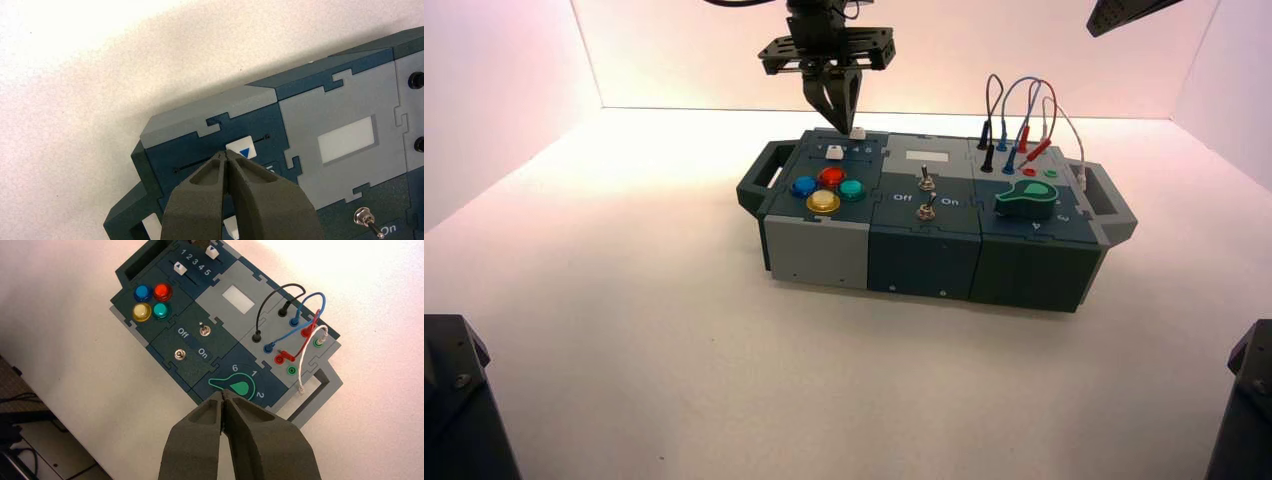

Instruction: Move the top slider to position 4.

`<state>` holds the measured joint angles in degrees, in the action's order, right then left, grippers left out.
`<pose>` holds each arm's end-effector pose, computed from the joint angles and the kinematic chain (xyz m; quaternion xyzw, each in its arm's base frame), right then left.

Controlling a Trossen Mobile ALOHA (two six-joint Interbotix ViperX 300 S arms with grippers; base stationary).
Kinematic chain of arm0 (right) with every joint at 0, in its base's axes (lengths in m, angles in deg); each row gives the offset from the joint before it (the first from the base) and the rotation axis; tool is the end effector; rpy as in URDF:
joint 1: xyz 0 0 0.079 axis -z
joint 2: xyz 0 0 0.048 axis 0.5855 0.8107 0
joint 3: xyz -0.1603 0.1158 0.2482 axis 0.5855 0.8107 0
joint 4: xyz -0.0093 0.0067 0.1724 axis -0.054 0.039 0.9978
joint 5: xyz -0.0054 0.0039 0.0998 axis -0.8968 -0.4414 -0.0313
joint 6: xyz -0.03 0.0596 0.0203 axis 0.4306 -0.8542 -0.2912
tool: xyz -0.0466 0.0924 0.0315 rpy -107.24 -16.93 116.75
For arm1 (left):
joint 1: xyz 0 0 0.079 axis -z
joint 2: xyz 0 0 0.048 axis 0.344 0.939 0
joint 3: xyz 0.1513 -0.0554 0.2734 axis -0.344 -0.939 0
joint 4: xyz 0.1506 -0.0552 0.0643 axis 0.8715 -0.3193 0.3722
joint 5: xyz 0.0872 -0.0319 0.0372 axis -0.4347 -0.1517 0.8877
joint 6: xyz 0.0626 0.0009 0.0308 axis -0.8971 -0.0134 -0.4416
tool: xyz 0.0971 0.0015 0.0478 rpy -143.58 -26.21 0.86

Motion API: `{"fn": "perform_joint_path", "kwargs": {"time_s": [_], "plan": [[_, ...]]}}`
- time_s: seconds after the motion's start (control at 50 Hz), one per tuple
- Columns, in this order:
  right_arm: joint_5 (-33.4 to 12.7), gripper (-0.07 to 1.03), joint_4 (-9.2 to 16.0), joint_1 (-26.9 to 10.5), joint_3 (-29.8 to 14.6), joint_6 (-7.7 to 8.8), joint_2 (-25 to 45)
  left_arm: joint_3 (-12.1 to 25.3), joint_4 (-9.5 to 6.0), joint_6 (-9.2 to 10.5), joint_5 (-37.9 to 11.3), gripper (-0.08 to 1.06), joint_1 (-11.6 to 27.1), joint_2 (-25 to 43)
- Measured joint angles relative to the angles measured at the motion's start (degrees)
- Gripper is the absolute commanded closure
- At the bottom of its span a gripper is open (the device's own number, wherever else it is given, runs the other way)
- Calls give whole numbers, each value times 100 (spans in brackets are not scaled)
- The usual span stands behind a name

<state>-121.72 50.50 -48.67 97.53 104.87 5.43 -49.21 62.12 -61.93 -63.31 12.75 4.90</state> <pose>0.1670 0.0931 0.2041 -0.0965 0.4553 0.2941 0.8348 0.3729 -0.2687 0.0692 0.0826 0.6142 -0.2312 0.7500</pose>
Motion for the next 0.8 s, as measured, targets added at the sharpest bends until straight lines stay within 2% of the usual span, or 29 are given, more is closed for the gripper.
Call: {"fn": "perform_joint_path", "kwargs": {"time_s": [0.32, 0.62, 0.8], "plan": [[0, 98, 0, 0, 9, 0, 0, 0, 44, 0, -149, 100, 9, -26], [9, 98, -18, 0, 9, 0, -26, -88, 70, -44, -255, 101, 18, -501], [70, 98, -18, 0, 26, 0, -53, -211, 79, -211, -431, 101, 18, -800]]}}
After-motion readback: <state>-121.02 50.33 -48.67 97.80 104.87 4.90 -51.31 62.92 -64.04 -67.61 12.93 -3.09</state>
